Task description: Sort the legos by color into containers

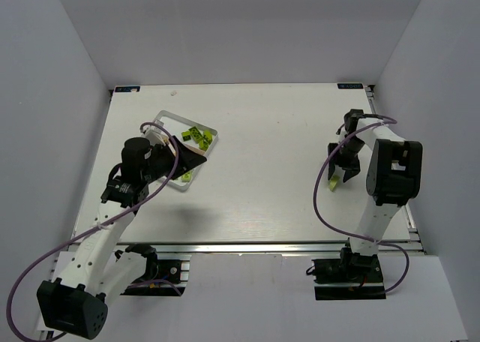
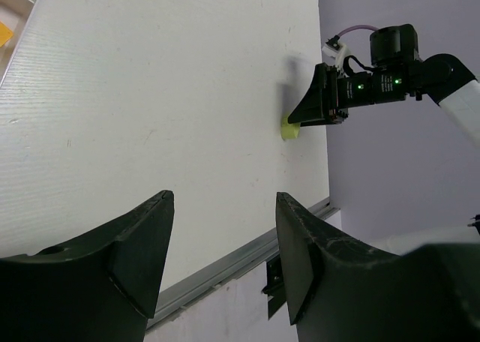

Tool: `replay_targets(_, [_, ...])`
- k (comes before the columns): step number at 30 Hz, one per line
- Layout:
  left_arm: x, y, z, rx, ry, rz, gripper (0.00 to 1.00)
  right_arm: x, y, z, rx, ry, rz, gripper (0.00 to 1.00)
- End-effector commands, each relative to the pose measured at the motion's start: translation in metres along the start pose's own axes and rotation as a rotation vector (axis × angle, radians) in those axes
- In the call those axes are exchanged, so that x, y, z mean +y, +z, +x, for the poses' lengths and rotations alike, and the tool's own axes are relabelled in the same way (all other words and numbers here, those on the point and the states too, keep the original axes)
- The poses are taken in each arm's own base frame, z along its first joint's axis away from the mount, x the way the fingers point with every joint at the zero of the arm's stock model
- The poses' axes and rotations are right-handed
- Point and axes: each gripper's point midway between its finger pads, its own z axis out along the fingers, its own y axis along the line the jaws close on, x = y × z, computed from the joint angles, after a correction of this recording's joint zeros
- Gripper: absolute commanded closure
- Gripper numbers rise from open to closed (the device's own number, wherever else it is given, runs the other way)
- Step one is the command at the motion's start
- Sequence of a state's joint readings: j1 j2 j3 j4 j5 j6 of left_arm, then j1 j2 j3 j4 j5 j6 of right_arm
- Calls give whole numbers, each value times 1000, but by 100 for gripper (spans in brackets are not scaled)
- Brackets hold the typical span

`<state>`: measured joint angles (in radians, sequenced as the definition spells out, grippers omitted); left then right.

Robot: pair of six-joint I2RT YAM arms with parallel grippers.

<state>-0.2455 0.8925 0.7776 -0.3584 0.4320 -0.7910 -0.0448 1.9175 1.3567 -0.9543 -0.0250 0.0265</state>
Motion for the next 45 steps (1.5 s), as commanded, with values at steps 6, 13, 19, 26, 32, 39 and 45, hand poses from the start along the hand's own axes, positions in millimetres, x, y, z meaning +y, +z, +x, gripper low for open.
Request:
replay_targets(6, [4, -6, -2, -36, -16, -33, 33, 14, -2, -10, 3, 18, -62, 60])
replay_targets(13, [1, -6, -9, -51, -10, -46, 34, 47, -21, -24, -23, -46, -225, 100])
replay_targets(19, [-12, -17, -28, -120, 33, -45, 33, 146, -71, -68, -165, -354, -503, 100])
replay_targets(26, [-21, -36, -45, -208, 54, -69, 34, 335, -125, -62, -436, -980, -806, 100])
replay_targets(32, [-26, -57, -49, -253, 45, -97, 34, 464, -130, -51, -622, -1133, -1050, 100])
replay_targets(39, [-22, -78, -50, -316, -14, -140, 34, 561, -114, -21, -749, -1132, -1215, 100])
replay_targets(45, [-18, -87, -44, -311, -45, -171, 34, 616, -111, 14, -797, -1101, -1303, 100])
